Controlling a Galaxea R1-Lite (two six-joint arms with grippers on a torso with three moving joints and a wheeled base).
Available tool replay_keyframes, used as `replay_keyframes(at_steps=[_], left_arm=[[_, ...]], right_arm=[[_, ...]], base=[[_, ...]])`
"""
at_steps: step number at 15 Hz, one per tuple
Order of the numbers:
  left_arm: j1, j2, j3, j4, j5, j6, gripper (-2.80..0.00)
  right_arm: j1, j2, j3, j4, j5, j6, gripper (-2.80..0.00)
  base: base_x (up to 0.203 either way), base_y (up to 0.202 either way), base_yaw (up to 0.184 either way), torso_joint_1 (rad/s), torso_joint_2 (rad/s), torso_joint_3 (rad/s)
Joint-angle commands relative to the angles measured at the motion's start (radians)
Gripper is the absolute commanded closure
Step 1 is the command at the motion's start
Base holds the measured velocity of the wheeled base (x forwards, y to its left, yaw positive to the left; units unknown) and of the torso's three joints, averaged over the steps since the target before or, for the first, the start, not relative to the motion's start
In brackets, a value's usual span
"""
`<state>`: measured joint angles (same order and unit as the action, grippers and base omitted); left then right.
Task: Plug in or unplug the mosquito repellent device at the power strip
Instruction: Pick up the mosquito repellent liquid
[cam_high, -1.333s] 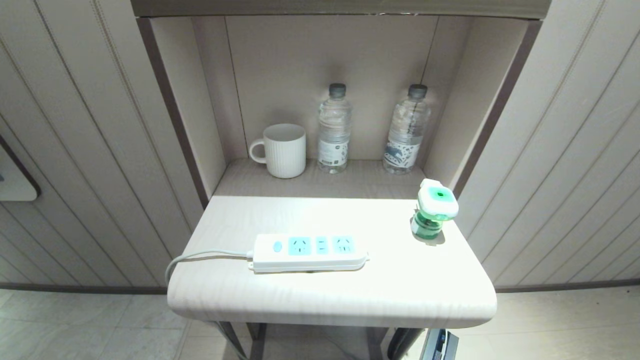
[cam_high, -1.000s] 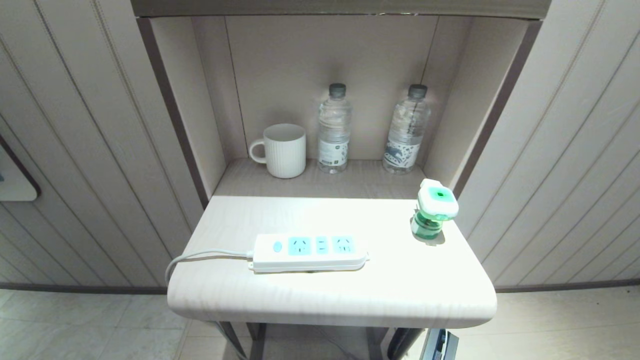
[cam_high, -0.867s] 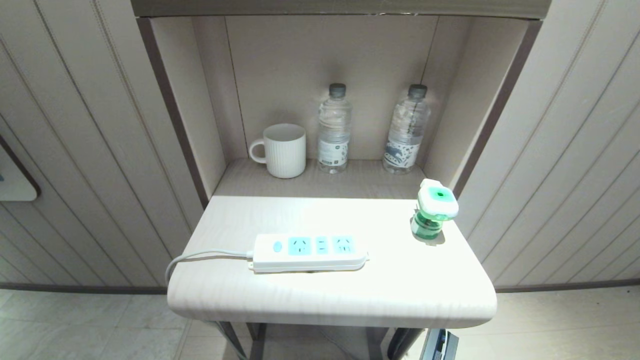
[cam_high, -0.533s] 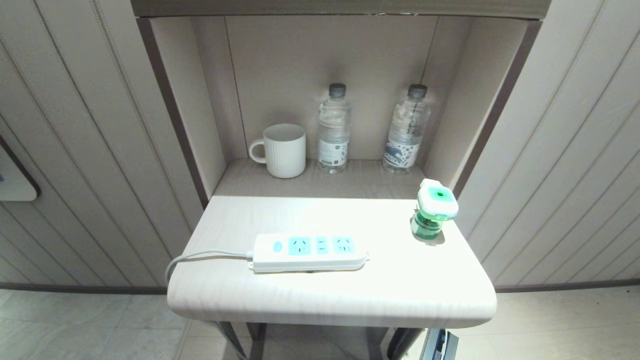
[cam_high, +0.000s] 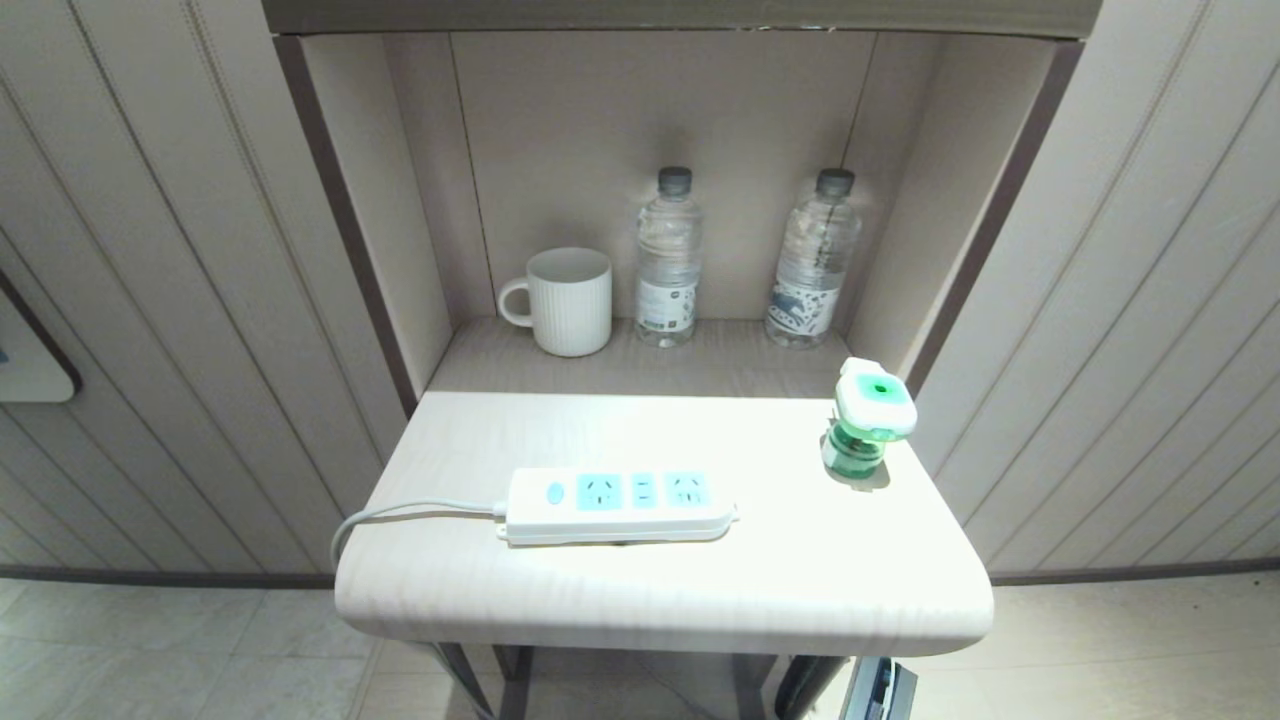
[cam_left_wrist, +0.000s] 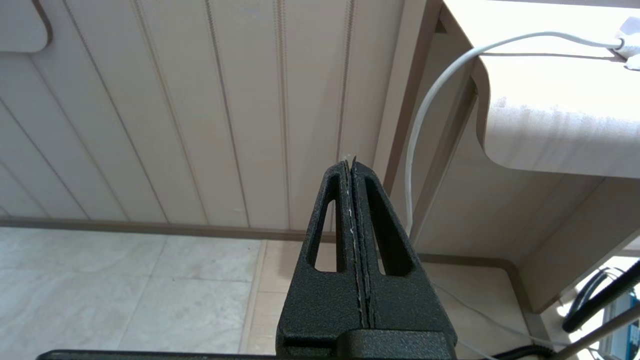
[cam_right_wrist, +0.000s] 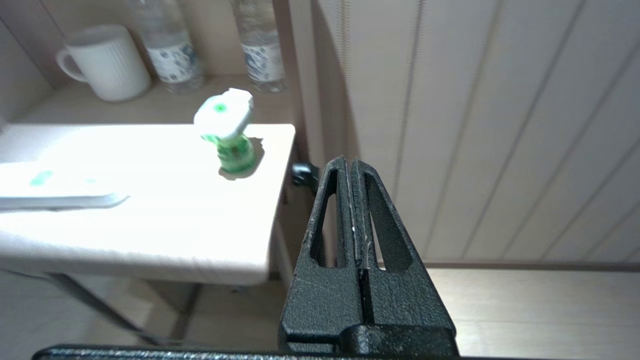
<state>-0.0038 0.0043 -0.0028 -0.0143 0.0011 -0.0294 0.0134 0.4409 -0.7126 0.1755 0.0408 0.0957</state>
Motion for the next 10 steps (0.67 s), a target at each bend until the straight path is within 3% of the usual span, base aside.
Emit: replay_keyframes(at_steps=[1,5,10], left_arm=[[-0.001,0.002,0.0,0.0,0.0,-0.003,0.0],[-0.001,0.0,-0.002,0.005,0.0,-0.004,0.0],[-0.001,-0.001,-0.002,0.005,0.0,-0.006,0.0]], right_arm=[[0.006,0.199,-0.145,0.067,0.023,0.032,0.0],[0.049,0.369,-0.352,0.456,0.162,0.081,0.0],[0.163,0.551,-0.438,0.601,0.169,0.084,0.0]], base=[[0.0,0.0,0.0,0.0,0.0,0.0],[0.0,0.0,0.0,0.0,0.0,0.0],[0.0,0.0,0.0,0.0,0.0,0.0]])
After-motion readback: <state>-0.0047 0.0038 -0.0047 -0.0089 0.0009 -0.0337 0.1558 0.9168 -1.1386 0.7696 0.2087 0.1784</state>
